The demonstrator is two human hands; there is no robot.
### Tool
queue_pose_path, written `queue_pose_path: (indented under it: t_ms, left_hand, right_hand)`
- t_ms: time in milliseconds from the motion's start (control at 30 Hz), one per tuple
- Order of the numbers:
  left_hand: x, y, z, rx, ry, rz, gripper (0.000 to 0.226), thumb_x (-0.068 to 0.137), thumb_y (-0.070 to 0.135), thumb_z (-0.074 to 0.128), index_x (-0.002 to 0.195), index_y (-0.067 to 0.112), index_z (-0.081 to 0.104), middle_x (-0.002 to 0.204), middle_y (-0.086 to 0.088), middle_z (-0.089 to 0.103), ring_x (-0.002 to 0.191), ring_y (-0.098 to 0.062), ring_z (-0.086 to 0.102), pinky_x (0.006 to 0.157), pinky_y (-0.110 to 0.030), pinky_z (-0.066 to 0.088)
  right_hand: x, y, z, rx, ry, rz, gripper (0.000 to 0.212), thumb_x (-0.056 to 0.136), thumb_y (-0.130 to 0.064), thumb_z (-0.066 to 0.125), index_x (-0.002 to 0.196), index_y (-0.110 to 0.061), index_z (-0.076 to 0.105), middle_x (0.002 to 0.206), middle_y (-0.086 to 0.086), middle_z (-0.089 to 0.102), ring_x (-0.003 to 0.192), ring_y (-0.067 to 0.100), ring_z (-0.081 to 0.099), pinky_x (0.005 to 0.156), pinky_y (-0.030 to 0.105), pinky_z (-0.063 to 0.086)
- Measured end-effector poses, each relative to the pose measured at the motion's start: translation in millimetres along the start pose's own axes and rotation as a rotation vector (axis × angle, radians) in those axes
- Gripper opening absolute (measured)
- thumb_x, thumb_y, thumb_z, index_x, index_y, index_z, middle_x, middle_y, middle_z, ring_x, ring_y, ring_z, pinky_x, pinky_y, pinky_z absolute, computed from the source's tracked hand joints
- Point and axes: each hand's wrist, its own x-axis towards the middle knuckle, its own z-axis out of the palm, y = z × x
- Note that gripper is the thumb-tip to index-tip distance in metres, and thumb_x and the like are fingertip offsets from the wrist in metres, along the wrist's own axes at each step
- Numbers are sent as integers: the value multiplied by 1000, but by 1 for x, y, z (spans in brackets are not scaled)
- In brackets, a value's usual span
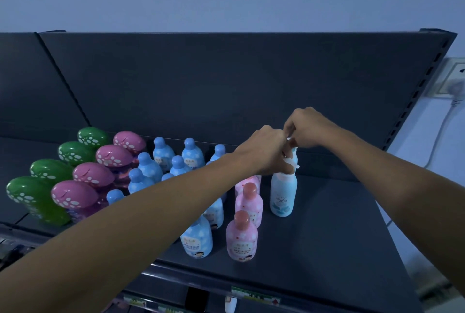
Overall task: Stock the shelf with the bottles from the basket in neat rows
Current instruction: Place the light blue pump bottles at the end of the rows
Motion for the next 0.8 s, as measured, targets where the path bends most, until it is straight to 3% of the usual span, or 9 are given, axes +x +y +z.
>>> queue_pose_path:
  t_ms: [100,200,367,433,567,667,733,800]
  left_hand:
    - [2,-1,1,-7,-4,7,30,74,40,80,99,23,81,79,5,70,76,-13,62,72,-35,57]
    - [3,-2,2,-17,7,26,28,75,39,81,99,24,82,65,13,58,68,-9,54,65,-29,50]
    - [4,0,5,-15,-8,33,28,76,41,79,100,25,82,79,6,69,78,-14,57,70,-31,53]
    - [4,0,5,-22,-11,28,26,76,40,78,98,26,82,74,9,65,75,-13,54,68,-31,51]
    - [-1,-1,7,-40,-7,11,32,78,41,78,105,24,80,90,5,73,87,-16,59,79,-36,55]
    - [-5,-4,6,-41,-3,13,41,77,44,78,114,26,75,89,4,70,91,-19,58,79,-36,54]
    - [-10,-8,2,-33,11,-10,26,76,51,77,92,31,73,83,3,67,86,-22,58,74,-36,51]
    - [-16,-16,-7,-6,39,-37,32,77,55,76,73,26,65,78,2,63,82,-23,58,72,-36,51]
  right_hand:
    - [0,-2,-1,-10,-24,11,10,77,-19,84,81,-24,76,91,-7,67,91,18,65,70,28,48]
    - [-1,-4,-4,-19,-62,38,16,78,-14,81,75,-28,73,83,-7,64,87,19,66,68,29,49]
    - [-3,-3,-5,-7,-71,61,25,79,-8,76,72,-31,70,78,-6,64,79,16,68,58,24,44]
    - [-4,-3,-5,5,-74,66,24,79,-10,77,74,-33,69,80,-7,64,79,15,68,58,24,45]
    - [-5,-2,-4,13,-60,77,16,81,-17,78,90,-29,76,99,-7,67,95,18,65,76,30,52]
    - [-7,-4,-4,46,-20,86,16,82,-24,77,98,-27,76,107,-5,68,101,18,64,89,36,55]
    - [-10,-9,-6,58,21,86,19,83,-33,76,101,-27,74,107,-6,67,101,16,63,91,36,55]
    - [-13,-17,-9,40,73,86,22,82,-38,75,101,-27,74,104,-8,67,99,14,62,87,35,55]
